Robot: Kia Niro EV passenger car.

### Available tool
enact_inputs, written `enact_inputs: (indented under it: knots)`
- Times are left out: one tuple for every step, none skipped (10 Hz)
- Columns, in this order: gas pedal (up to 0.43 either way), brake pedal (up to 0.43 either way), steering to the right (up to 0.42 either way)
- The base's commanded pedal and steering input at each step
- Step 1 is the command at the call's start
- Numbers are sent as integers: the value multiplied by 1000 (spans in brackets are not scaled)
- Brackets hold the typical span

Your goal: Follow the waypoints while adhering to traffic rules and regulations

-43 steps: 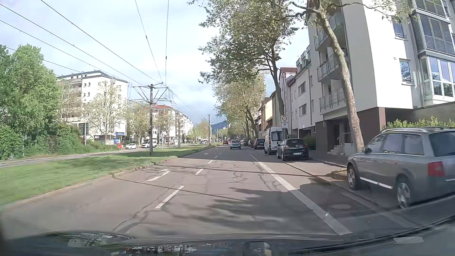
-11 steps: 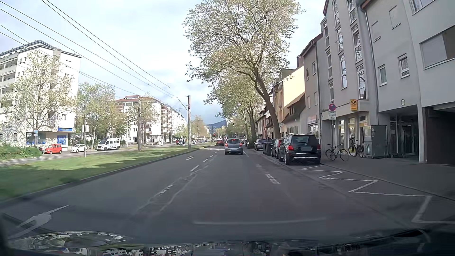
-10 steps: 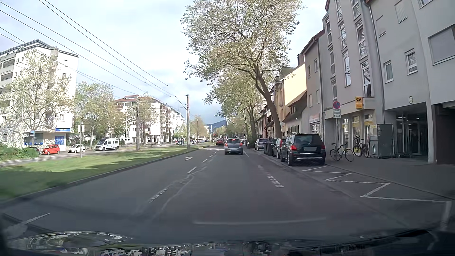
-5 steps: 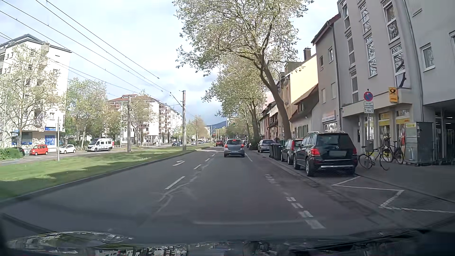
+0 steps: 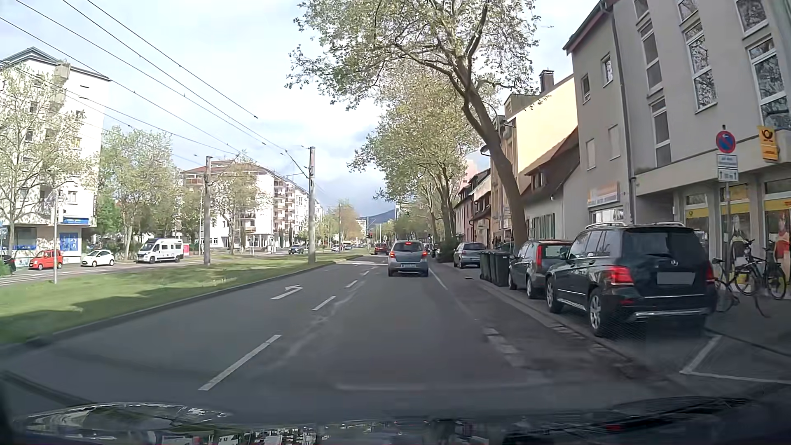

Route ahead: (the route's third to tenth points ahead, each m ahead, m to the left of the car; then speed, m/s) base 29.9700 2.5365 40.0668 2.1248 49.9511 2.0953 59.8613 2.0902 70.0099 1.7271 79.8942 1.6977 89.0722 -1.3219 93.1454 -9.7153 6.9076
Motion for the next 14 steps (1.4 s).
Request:
enact_inputs:
  knots:
    - [0,195,-2]
    - [0,201,-1]
    - [0,201,-2]
    - [0,201,-2]
    - [0,201,-2]
    - [0,189,-2]
    - [0,183,-2]
    - [0,183,-2]
    - [0,183,-2]
    - [0,183,-3]
    - [0,183,-3]
    - [0,183,-3]
    - [0,183,-3]
    - [0,183,-3]
